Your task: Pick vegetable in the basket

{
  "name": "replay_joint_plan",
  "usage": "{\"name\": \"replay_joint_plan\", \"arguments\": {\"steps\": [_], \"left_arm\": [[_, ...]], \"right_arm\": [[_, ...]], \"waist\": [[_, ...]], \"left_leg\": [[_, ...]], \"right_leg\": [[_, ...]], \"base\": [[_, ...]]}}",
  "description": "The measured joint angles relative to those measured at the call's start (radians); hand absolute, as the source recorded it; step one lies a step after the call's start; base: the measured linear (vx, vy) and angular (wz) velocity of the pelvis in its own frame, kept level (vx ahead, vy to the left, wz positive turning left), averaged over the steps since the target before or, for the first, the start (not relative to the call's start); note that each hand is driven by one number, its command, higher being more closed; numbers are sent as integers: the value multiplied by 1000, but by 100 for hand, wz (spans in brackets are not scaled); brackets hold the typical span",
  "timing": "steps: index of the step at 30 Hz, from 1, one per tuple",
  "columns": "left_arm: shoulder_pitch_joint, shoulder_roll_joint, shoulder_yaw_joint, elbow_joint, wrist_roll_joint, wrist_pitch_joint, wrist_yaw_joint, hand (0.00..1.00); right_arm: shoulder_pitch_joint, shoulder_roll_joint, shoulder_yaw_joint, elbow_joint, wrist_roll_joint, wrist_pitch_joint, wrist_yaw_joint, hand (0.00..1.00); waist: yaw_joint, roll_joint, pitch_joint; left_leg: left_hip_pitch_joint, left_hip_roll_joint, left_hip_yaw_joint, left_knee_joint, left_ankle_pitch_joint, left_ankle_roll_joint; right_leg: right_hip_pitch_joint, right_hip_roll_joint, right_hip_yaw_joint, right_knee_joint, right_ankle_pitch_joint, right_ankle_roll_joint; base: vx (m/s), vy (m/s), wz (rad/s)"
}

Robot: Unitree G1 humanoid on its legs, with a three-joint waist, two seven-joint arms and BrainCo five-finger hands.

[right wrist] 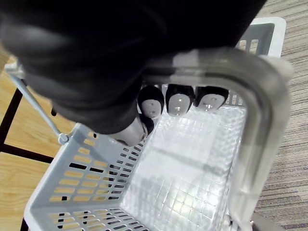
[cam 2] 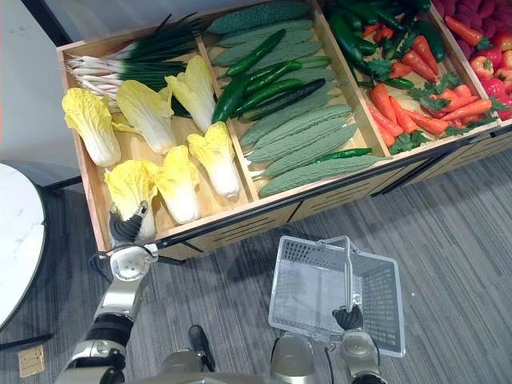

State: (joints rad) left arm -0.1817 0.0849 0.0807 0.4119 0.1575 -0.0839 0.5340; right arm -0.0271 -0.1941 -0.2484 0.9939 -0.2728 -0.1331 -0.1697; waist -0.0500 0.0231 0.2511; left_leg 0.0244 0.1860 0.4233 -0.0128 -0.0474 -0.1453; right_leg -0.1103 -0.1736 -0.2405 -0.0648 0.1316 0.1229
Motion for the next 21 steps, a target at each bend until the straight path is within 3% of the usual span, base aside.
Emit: {"name": "replay_joint_plan", "arguments": {"steps": [9, 16, 21], "left_arm": [[69, -64, -13, -147, -70, -1, 23, 100], [69, -92, 31, -285, -70, -1, 122, 100], [68, -92, 99, -386, -17, 0, 215, 100]], "right_arm": [[7, 8, 4, -4, -1, 0, -1, 100], [50, 8, 28, 5, -3, 1, -15, 100], [63, 7, 55, 26, -4, -4, -26, 100]], "waist": [[1, 0, -5], [-1, -8, -73], [0, -36, -111]], "left_leg": [[0, 4, -6, 14, 0, 1], [18, 6, -8, 14, 0, 1], [38, 4, 1, 7, 1, 0]], "right_leg": [[0, 0, -2, 12, -1, -1], [16, 2, -2, 13, -1, -2], [27, 2, 8, 13, -1, -2]], "base": [[-57, -28, 0], [-15, -8, -1], [-7, -5, -4]]}}
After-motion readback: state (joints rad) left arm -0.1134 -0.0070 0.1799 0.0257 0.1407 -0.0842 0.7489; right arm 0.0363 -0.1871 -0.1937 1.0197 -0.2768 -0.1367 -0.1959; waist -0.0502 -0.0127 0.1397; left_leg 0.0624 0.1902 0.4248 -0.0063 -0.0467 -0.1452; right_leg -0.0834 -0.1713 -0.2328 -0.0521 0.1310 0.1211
